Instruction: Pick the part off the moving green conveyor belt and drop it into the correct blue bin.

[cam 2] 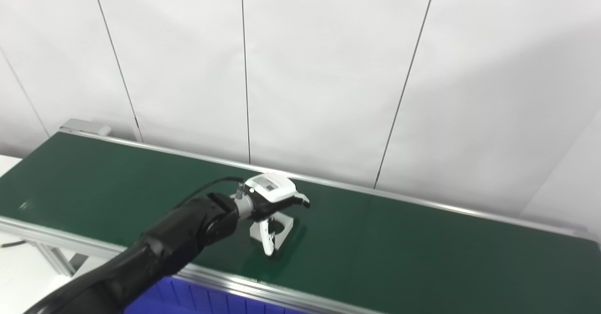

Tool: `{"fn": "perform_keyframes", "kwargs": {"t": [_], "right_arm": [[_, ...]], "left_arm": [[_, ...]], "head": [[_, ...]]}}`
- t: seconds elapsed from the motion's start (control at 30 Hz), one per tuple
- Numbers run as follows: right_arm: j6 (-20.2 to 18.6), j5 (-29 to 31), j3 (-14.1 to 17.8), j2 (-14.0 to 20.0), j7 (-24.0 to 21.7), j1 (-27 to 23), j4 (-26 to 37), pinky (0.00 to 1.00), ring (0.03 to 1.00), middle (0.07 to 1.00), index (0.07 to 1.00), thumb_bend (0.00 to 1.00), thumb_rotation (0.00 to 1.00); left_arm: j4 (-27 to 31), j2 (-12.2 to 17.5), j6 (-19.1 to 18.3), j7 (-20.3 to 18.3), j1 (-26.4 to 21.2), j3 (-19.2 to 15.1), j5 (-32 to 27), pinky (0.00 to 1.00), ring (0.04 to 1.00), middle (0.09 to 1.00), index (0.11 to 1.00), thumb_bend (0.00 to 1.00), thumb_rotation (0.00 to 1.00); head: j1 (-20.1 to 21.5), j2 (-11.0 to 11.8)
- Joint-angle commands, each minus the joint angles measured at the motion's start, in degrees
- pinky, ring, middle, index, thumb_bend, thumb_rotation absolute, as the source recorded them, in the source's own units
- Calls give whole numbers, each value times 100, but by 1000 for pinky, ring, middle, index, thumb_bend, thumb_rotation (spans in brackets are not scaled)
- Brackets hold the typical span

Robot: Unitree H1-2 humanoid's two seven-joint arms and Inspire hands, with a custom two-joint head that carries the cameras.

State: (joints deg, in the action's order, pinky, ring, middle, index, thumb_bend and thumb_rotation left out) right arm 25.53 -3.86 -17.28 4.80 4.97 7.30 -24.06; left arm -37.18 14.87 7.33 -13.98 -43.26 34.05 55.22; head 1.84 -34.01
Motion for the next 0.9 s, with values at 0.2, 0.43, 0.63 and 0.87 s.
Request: {"fn": "perform_keyframes", "kwargs": {"t": [0.2,0.43,0.63,0.87], "right_arm": [[140,-49,-133,-29,178,-29,387,713,790,912,833,937,391],[140,-91,-247,-30,312,19,487,720,793,911,832,930,386],[140,-131,-323,-31,391,52,551,728,800,913,833,939,404],[140,-152,-406,-19,506,15,541,723,801,910,828,936,406]], "left_arm": [[-529,-172,-25,421,-487,129,43,601,781,858,839,1000,283],[-957,-296,-46,742,-575,304,45,573,786,859,830,1000,282],[-1233,-437,-96,948,-585,404,17,551,735,811,785,1000,248],[-1376,-521,40,1554,-587,389,-10,290,426,504,558,572,6]], "head": [[48,-44],[139,-98],[180,-137],[186,-162]]}}
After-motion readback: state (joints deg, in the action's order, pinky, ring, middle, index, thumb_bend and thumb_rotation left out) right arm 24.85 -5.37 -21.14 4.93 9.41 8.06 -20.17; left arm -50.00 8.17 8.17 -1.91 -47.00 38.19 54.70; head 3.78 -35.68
